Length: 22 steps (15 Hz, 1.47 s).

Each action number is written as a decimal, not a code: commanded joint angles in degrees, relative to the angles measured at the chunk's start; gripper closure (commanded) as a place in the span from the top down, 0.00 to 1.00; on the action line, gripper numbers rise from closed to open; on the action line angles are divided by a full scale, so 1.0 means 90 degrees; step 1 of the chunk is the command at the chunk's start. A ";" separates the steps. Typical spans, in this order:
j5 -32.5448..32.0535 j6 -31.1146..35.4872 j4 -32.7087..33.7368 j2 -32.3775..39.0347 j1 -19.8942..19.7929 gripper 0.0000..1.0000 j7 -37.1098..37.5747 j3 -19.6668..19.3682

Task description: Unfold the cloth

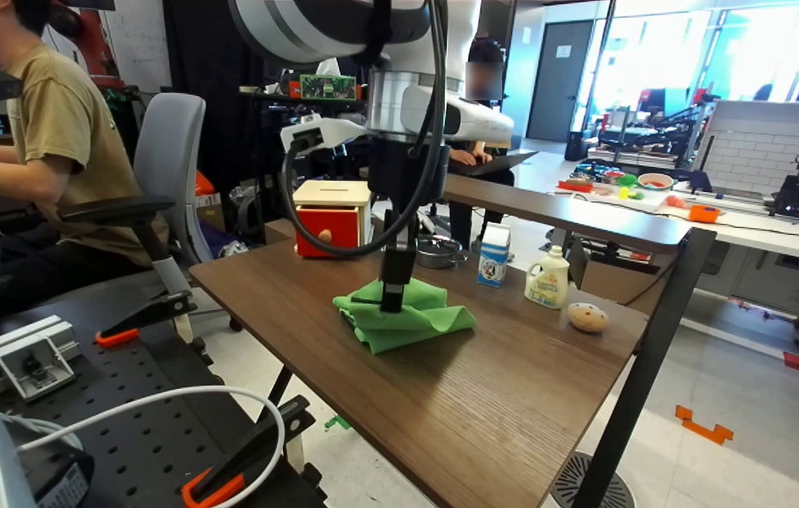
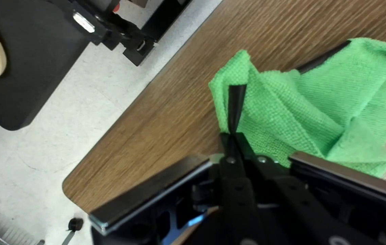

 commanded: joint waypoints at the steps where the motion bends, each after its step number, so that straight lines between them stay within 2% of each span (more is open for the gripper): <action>1: 0.0091 0.0212 -0.0430 -0.0304 -0.0265 0.01 -0.0181 -0.0103; 9: 0.0025 0.0128 -0.0202 0.0106 -0.0727 0.01 -0.0763 -0.0247; 10: 0.0018 0.0089 -0.0168 0.0177 -0.0765 0.28 -0.0889 -0.0241; 12: -0.0073 0.0055 -0.0122 0.0289 -0.0768 0.36 -0.1009 -0.0282; 19: -0.0409 -0.0072 0.0055 0.0281 -0.0696 0.86 -0.1379 -0.0409; 21: -0.0165 -0.0089 0.0193 0.0178 -0.0764 0.99 -0.1597 -0.0230; 22: 0.0129 -0.0260 0.0327 0.0146 -0.0847 1.00 -0.1788 -0.0048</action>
